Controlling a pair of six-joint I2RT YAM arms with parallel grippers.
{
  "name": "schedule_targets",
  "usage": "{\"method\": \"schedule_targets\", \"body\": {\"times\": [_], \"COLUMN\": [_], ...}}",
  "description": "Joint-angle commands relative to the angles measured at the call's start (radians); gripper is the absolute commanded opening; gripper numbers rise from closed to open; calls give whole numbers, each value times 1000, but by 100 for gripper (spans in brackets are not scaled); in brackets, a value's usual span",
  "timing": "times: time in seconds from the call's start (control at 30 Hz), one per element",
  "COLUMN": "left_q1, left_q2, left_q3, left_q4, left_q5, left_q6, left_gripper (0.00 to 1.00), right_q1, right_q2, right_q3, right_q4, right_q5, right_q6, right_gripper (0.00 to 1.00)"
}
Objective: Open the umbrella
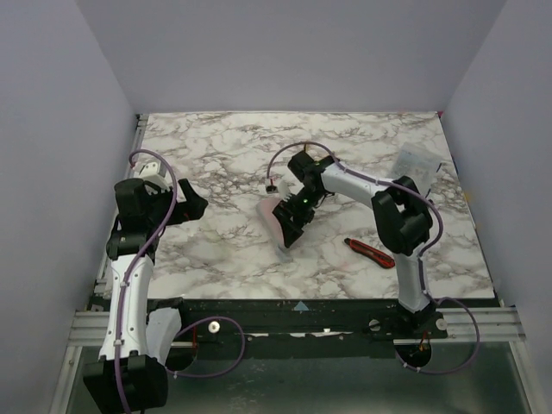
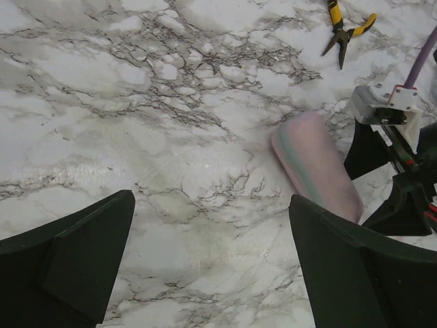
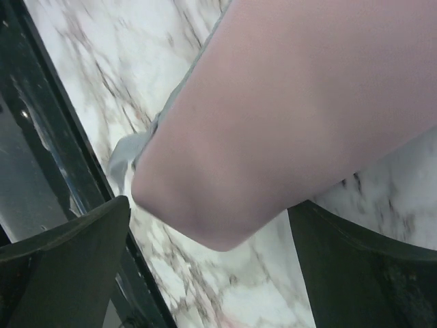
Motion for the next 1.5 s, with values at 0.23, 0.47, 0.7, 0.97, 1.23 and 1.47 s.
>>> {"method": "schedule_targets", "body": {"times": [0.23,0.47,0.7,0.97,1.23,1.47], "left_q1": [57,189,189,189,191,189], "left_q2": [94,155,121,62,-30,-105], "left_q3": [54,29,-45,-18,-30,-109], "left_q4": [34,73,85,-126,-132,-97], "left_q5": [32,166,231,196,223,252], "left_q6": [-113,-246,-294,-94,-137,-184], "left_gripper": [99,99,97,98,99,99], "right_q1": [53,52,48,52,116,141], "right_q2": [197,42,-180,33,105,78], "right_q3": [420,355,-61,201,193,122], "right_q4": [-206,-197,141,-172,-30,81], "right_q5": [-154,53,-44,-145,-71,-64], "right_q6": [-29,-684,-1512,-1972,-1928,-1898], "right_gripper": [100,100,100,100,100,100]}}
